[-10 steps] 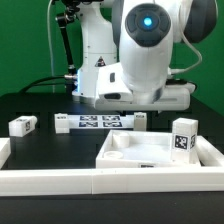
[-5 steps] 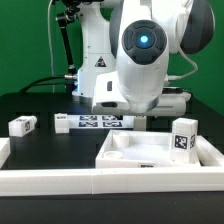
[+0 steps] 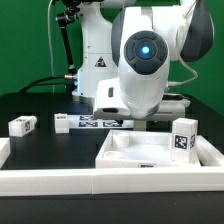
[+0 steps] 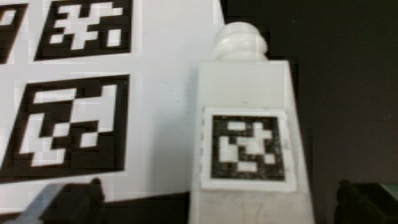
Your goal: Assemble square table
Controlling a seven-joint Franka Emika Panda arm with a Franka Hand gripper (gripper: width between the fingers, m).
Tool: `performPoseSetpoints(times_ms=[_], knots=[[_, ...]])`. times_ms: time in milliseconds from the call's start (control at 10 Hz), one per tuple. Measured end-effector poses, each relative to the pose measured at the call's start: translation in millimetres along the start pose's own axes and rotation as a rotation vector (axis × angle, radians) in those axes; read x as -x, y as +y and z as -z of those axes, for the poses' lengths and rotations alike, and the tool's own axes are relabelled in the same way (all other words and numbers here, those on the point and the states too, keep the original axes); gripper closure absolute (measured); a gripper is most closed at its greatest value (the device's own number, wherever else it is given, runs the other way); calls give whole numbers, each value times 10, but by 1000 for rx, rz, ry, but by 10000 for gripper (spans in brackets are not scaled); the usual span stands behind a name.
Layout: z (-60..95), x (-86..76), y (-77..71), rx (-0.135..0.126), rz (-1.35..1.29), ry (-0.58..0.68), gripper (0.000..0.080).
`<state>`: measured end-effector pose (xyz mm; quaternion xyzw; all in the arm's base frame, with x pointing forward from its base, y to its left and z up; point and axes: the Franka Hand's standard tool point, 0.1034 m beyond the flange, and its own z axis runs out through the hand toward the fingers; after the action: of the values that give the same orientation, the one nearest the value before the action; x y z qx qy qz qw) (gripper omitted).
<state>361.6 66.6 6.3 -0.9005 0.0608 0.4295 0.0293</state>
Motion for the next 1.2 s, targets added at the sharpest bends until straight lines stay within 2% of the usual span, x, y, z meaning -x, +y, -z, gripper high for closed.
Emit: performPoseSetpoints(times_ms=[100, 300, 400, 500, 800, 900, 1200], knots=[[-5, 3, -15, 1, -2, -1, 150], [13, -5, -18, 0, -2, 2, 409], [12, -5, -24, 0, -3, 3, 409], [22, -9, -36, 0, -4, 5, 511], [92, -9, -19, -7, -5, 15, 511], [174, 16, 5, -14, -2, 18, 511], [614, 199, 63, -47, 11, 13, 509]])
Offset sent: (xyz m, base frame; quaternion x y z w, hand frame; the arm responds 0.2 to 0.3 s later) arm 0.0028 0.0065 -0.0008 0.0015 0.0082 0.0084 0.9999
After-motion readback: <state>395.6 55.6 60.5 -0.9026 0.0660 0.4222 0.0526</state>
